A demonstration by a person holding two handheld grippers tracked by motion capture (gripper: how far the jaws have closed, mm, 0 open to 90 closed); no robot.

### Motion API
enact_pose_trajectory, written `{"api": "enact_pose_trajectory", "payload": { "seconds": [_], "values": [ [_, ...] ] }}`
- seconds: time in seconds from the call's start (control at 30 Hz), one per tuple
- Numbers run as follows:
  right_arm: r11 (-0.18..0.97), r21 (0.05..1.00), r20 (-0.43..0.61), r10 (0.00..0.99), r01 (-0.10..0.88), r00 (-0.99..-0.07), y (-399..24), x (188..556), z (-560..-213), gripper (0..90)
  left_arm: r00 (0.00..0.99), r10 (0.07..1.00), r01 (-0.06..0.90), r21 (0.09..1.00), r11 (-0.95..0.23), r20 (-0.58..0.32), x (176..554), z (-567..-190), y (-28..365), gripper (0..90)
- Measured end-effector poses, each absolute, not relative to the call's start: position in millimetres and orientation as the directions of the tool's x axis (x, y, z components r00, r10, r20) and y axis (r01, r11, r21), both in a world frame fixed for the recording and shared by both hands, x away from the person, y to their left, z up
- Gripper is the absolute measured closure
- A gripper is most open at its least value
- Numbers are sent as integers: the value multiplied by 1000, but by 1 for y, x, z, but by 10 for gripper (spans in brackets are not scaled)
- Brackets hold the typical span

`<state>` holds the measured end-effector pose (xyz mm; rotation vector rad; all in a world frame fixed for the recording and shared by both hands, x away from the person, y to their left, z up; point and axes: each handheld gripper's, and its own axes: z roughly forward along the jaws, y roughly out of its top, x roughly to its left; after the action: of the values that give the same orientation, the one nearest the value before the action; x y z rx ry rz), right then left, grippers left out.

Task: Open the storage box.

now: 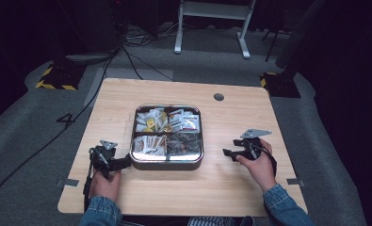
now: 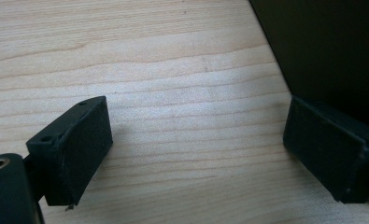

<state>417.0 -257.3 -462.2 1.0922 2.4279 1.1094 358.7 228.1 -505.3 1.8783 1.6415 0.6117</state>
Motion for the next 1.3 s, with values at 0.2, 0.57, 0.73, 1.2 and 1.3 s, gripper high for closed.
{"api": "enact_pose_trajectory", "payload": {
  "seconds": [0.2,0.57,0.73,1.2,1.3],
  "values": [
    [419,749,78,714,514,-696,-253,421,-438,324,147,989,730,677,-92,-25,360,-505,228,82],
    [443,778,86,628,446,-773,-220,419,-406,302,156,987,730,676,-99,-25,361,-505,229,84],
    [465,780,74,596,418,-800,-195,425,-393,299,156,987,730,676,-98,-25,361,-505,229,84],
    [520,786,30,509,335,-860,-127,454,-381,268,161,987,728,678,-100,-27,360,-505,229,87],
    [523,784,32,502,334,-864,-113,460,-382,267,161,987,729,677,-101,-26,361,-505,229,87]
  ]
}}
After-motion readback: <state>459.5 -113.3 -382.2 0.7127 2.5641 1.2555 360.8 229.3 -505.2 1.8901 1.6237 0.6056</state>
